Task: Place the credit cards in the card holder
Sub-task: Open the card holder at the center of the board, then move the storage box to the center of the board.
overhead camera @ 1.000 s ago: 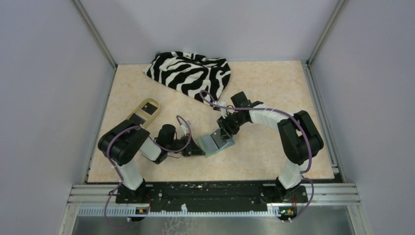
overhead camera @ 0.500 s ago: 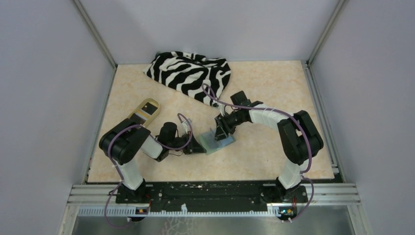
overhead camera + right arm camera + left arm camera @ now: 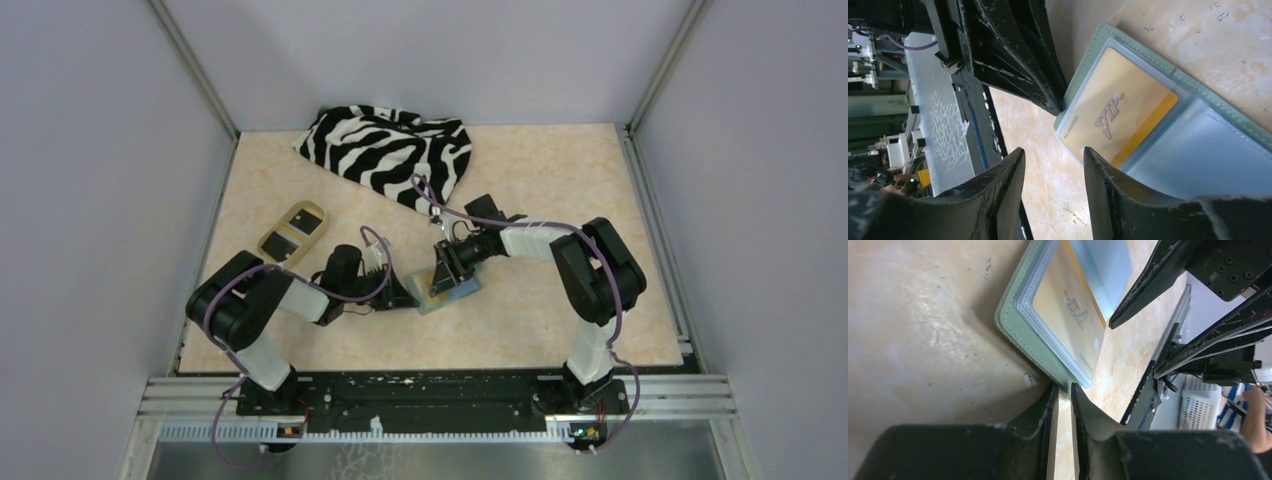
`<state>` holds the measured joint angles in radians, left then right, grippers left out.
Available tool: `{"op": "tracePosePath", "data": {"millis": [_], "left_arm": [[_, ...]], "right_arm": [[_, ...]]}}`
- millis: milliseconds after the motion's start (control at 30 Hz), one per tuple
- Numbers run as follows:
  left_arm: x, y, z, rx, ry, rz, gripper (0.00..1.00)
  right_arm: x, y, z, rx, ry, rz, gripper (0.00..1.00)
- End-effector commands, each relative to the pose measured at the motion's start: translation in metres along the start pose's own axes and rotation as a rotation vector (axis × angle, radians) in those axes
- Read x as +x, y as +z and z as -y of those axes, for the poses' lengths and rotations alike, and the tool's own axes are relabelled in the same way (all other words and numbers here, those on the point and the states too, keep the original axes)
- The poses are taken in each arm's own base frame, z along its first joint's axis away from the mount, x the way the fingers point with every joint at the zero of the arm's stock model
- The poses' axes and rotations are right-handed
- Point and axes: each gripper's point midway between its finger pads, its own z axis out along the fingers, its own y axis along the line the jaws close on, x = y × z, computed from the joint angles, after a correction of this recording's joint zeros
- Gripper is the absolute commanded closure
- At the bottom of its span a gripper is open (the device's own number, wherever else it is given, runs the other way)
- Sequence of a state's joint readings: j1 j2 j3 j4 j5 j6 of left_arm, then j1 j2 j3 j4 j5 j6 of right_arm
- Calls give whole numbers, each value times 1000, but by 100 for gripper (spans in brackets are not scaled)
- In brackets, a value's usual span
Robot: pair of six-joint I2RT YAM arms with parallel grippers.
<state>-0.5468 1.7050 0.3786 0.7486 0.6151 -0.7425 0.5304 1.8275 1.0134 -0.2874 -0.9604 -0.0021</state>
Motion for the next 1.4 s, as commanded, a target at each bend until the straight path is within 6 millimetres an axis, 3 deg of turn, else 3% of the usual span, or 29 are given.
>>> {"op": "tracePosePath", "data": {"millis": [0,200,367,433,567,600,700,767,833,967,1100,1200,1367], "left_arm": [[5,-12,-35,-186,22,-4,77],[-12,-33,-33,-283,120,36,77],[-53,-65,-9,-356,295,170,75],[-76,-83,3,-396,362,273,61],[-121,-130,3,-587,416,510,5],[-131,-142,3,-624,413,567,2],[-156,-174,0,-683,315,722,2],[-174,-187,2,-682,254,778,2],[-187,-197,-3,-722,198,776,2],[-202,-205,-37,-840,49,710,3],[-210,-206,-80,-966,-141,658,21],[-219,-211,-106,-1108,-236,631,36],[-236,-208,-142,-1250,-264,533,44]], "right_arm": [[-19,-3,-6,26,-97,39,54],[-38,-27,-5,155,-312,52,56],[-52,-59,-26,220,-524,101,55],[-57,-71,-37,226,-585,146,54],[-69,-97,-57,212,-650,244,52],[-72,-103,-61,211,-659,265,51],[-77,-112,-71,182,-691,296,43],[-78,-111,-80,125,-713,292,35],[-81,-109,-88,71,-694,283,33],[-94,-107,-84,64,-615,274,34],[-83,-104,-63,145,-603,234,33],[-76,-102,-66,125,-621,254,33],[-74,-101,-67,119,-637,266,33]]}}
